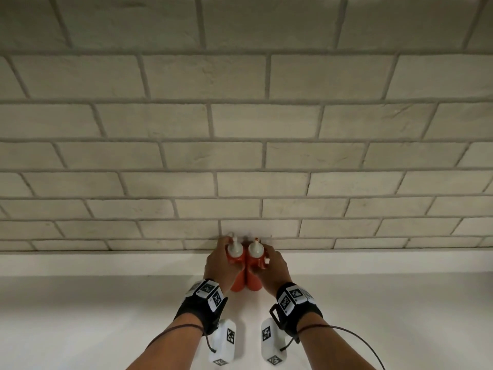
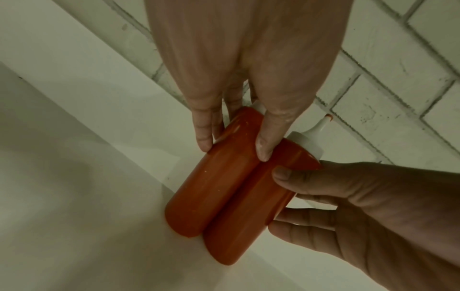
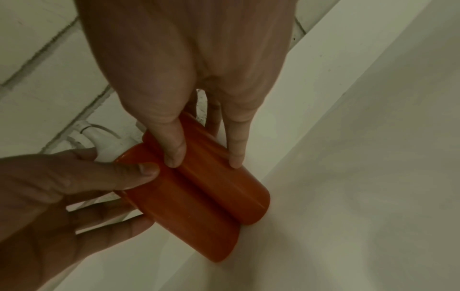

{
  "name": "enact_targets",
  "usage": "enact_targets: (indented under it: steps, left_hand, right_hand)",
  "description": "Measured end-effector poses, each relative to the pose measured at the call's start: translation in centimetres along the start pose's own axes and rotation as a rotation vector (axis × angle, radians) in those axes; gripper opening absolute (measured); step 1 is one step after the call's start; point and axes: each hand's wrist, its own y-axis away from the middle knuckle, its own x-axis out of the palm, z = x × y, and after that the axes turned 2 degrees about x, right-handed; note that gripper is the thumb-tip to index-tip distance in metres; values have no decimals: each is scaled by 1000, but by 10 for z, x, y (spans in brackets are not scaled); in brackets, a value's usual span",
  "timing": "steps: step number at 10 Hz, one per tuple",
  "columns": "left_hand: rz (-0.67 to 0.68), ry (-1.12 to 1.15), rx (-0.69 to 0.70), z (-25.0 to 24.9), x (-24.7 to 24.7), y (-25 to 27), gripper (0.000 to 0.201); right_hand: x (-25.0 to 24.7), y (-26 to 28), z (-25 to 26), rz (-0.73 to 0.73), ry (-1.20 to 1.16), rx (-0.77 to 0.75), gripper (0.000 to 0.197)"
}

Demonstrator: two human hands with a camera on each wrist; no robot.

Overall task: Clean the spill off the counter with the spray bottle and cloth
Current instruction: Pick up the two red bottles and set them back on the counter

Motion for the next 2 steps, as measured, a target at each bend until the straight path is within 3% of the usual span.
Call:
enact_targets:
  steps: [1,2]
  left_hand:
    - [-8,15,11,3,2,-1,65]
    - [28,34,47,8,-1,2,87]
  right_hand:
    - [-1,1,0,10,-35,-15,57]
    - [-2,4,-5,63,-63,-38,74]
